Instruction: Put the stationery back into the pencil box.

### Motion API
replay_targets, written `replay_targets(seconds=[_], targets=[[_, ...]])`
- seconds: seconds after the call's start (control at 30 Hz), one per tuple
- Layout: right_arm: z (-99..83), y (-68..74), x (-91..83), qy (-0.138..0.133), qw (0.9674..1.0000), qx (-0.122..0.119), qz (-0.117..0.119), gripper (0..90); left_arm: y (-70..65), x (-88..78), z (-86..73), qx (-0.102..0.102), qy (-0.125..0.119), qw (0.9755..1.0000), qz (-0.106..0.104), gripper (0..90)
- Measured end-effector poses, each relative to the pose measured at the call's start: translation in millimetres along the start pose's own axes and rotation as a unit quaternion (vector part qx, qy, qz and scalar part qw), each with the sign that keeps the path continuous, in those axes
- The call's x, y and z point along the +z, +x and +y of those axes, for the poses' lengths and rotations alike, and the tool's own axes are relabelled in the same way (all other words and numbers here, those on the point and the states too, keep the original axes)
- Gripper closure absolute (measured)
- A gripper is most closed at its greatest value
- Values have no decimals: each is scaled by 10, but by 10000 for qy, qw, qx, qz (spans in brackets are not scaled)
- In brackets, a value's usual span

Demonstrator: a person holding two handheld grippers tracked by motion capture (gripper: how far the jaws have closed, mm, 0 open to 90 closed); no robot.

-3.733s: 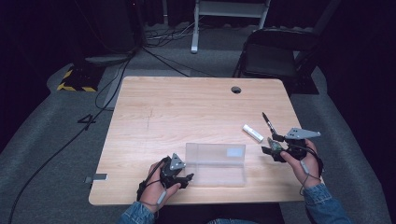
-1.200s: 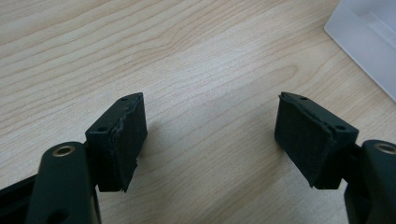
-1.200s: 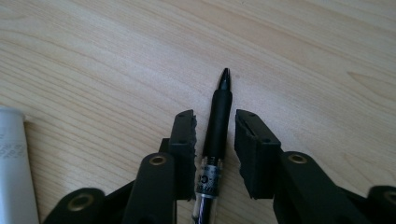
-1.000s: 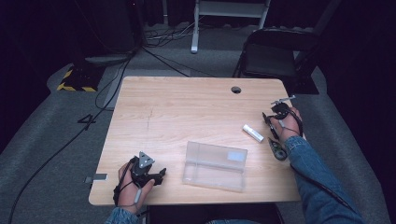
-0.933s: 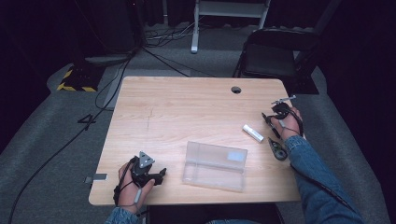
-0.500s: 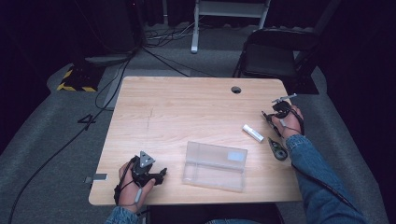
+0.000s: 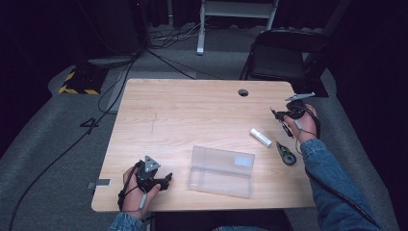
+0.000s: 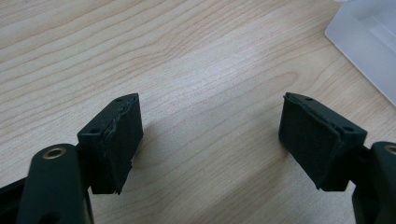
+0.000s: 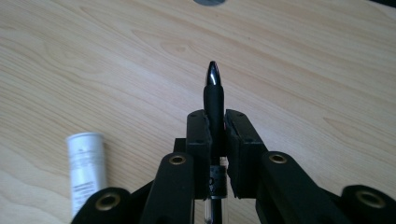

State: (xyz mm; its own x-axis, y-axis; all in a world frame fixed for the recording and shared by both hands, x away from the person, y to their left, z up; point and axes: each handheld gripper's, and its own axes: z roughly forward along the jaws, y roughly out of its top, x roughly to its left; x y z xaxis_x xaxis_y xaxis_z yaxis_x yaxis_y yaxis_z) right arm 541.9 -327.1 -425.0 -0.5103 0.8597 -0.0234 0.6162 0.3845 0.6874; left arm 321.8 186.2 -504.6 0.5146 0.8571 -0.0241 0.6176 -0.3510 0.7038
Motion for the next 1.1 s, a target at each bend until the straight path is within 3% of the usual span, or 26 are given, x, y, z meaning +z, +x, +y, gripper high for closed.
replay_targets(seconds=[0.23, 0.4, 0.6, 0.8, 1.1], targets=[[40, 237, -288, -536, 9974, -170, 460, 809, -6, 5, 8, 4, 10, 10000, 7, 222], [42, 419, -423, -716, 9942, -342, 725, 809, -4, 8, 11, 39, 12, 10000, -9, 222], [11, 648, -610, -952, 9881, -428, 1130, 809, -9, 10, 13, 37, 12, 10000, -13, 222], [-117, 829, -794, -1260, 9787, -451, 1554, 809, -8, 11, 13, 42, 7, 10000, -15, 223], [-220, 1084, -892, -1173, 9728, -743, 1855, 809, -10, 13, 15, 43, 6, 10000, -26, 223]])
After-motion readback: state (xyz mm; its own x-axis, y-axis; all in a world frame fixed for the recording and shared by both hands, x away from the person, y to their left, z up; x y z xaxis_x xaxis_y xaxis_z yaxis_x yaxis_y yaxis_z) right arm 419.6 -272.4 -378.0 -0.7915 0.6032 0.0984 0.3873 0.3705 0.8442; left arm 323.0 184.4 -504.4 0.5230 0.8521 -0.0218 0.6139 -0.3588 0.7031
